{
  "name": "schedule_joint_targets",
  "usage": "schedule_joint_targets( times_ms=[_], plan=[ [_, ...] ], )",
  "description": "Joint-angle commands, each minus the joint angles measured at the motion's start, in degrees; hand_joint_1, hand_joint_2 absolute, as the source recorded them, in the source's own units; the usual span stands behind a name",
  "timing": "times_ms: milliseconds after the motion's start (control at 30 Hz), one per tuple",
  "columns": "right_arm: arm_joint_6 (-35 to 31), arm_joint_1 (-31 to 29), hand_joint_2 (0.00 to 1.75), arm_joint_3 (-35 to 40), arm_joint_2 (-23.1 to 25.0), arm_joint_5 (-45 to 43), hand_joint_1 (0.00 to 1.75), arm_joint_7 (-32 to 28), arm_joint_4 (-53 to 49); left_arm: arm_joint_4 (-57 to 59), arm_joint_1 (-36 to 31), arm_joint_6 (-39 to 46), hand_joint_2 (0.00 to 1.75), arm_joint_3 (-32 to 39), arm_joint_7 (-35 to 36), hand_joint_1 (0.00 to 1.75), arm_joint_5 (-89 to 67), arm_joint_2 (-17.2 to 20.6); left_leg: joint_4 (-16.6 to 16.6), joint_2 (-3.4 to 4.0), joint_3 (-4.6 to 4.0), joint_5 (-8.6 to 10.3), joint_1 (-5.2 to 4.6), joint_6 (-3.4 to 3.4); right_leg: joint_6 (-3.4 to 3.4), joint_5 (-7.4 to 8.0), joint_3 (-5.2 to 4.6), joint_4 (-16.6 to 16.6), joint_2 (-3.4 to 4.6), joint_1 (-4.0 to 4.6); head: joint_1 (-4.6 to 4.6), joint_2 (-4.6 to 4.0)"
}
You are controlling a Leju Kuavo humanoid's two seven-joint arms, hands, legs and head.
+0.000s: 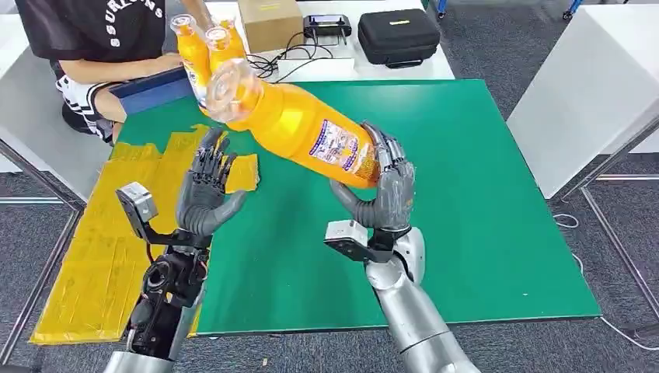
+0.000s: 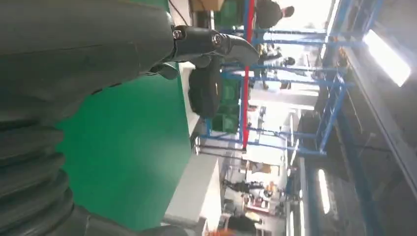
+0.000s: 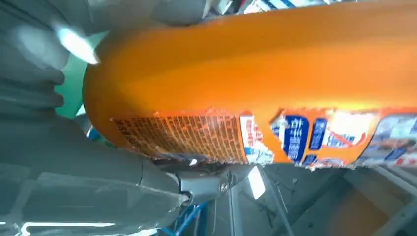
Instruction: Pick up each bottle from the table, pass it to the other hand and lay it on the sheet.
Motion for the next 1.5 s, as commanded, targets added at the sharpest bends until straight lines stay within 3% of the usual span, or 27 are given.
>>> schedule_joint_targets(
  times_ms=[33, 300, 700, 933, 1267, 1500],
  plan=[
    [0.0, -5.7, 1.75, 2.3, -1.7, 7.0, 1.75, 8.3, 13.1, -7.6, -1.0, -0.2, 1.75, -8.4, 1.5, 0.0, -0.5, -0.7, 0.0, -0.02, 0.21, -0.09, 0.03, -0.12, 0.0, -0.1, 0.26, 0.0, -0.12, 0.04, 0.02, 0.0],
    [0.0, -9.7, 1.75, 8.9, -0.4, 11.1, 1.75, 13.0, 22.7, -10.3, -2.1, 0.9, 1.75, -13.9, 1.4, 0.0, -1.1, -0.5, 0.0, 0.12, 0.18, -0.09, 0.05, -0.12, -0.01, -0.06, 0.21, 0.0, 0.02, 0.05, 0.0, 0.0],
    [0.0, -11.2, 1.75, 11.6, -0.3, 11.5, 1.75, 14.8, 24.9, -11.5, -2.7, 2.4, 1.75, -17.4, 1.6, 0.0, -1.8, -0.3, 0.0, 0.04, 0.44, -0.17, 0.06, -0.17, -0.01, -0.18, 0.49, 0.0, -0.12, 0.05, 0.0, 0.0],
    [0.0, -5.9, 1.75, 13.1, 1.0, 21.5, 1.75, 15.6, 18.0, 0.3, -9.1, 9.3, 1.75, -14.9, 3.2, 0.0, -2.5, -1.5, 0.0, -0.1, 0.31, -0.1, 0.07, -0.16, -0.02, -0.16, 0.38, 0.0, -0.23, 0.07, 0.0, 0.0],
    [0.0, -5.7, 1.75, 19.2, 1.4, 16.4, 1.75, 13.8, 22.2, 24.5, -17.8, 24.8, 1.75, -5.5, 0.9, 0.0, -8.8, -1.9, -0.1, -0.03, 0.31, -0.03, 0.06, -0.13, -0.02, -0.08, 0.34, -0.1, -0.15, 0.03, -0.02, -0.02],
    [0.0, -5.5, 1.75, 19.7, 1.4, 16.1, 1.75, 13.9, 22.3, 25.7, -17.7, 26.1, 1.75, -4.5, 0.3, 0.0, -9.2, -1.6, 0.0, 0.08, 0.22, -0.05, 0.06, -0.11, -0.02, -0.05, 0.26, 0.0, -0.02, 0.05, -0.02, 0.0]
  ],
)
